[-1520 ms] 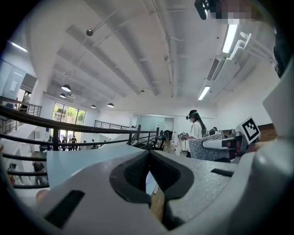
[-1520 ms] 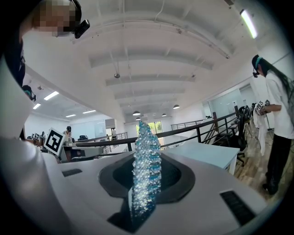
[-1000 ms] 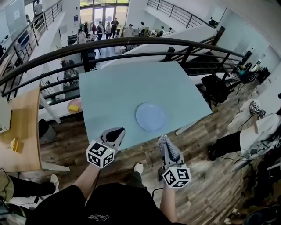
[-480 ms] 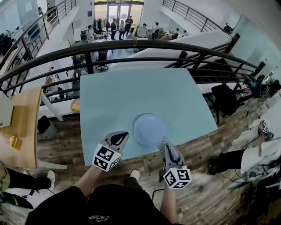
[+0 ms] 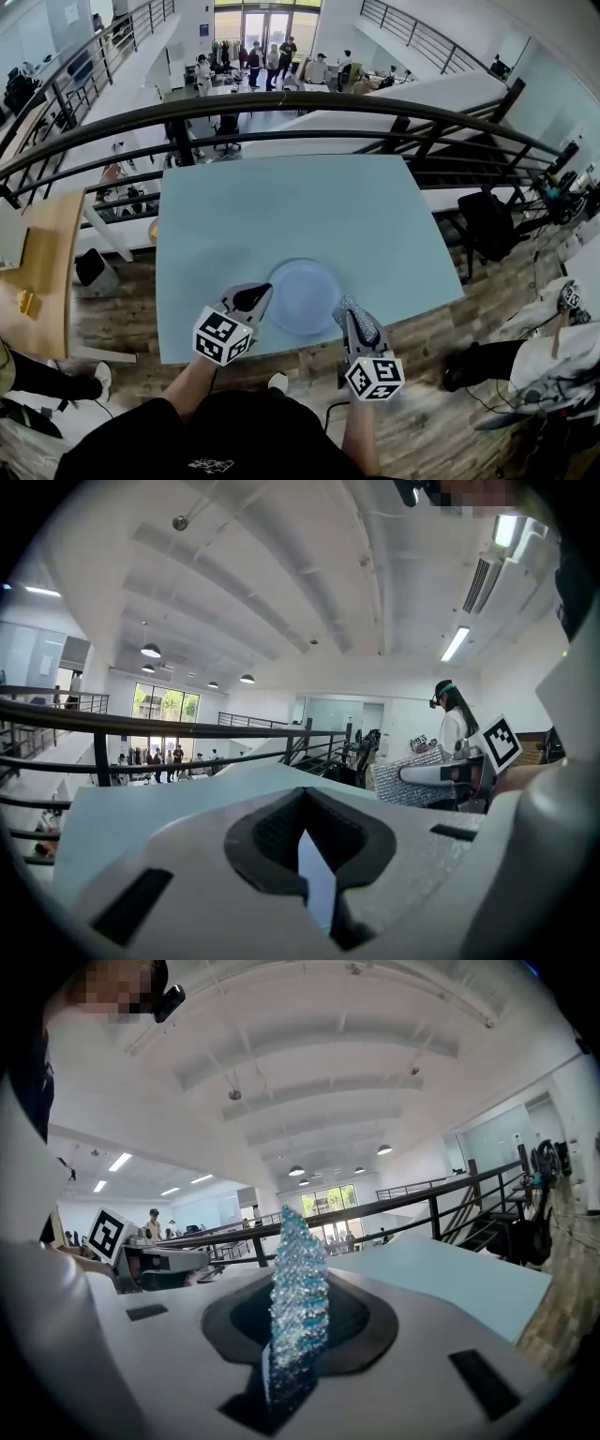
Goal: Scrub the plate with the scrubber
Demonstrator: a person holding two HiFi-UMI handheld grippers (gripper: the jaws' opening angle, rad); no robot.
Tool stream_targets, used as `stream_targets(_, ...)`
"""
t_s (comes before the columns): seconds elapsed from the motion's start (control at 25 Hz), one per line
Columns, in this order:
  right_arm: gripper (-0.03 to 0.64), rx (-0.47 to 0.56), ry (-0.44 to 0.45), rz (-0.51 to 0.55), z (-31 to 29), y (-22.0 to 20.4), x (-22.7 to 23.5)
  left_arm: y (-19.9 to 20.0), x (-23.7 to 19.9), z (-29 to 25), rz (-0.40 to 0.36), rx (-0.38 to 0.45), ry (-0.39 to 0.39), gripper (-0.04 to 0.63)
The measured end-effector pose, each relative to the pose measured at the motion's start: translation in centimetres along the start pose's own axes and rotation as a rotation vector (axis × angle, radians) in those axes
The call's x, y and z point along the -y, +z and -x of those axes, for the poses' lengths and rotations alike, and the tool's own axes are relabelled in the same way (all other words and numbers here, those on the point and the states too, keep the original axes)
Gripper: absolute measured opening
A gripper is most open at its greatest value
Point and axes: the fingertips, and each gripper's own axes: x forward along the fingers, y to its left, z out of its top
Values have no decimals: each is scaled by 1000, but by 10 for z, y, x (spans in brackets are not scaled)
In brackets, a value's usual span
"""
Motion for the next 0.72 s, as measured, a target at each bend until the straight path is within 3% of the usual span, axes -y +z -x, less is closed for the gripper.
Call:
stream_targets(0.32, 84, -35, 47, -43, -19, -11, 46, -20, 3, -39, 13, -56, 51, 8)
stream_targets(0.72, 84, -128, 84, -81, -37, -38, 60, -48, -12, -50, 93, -100, 125, 8)
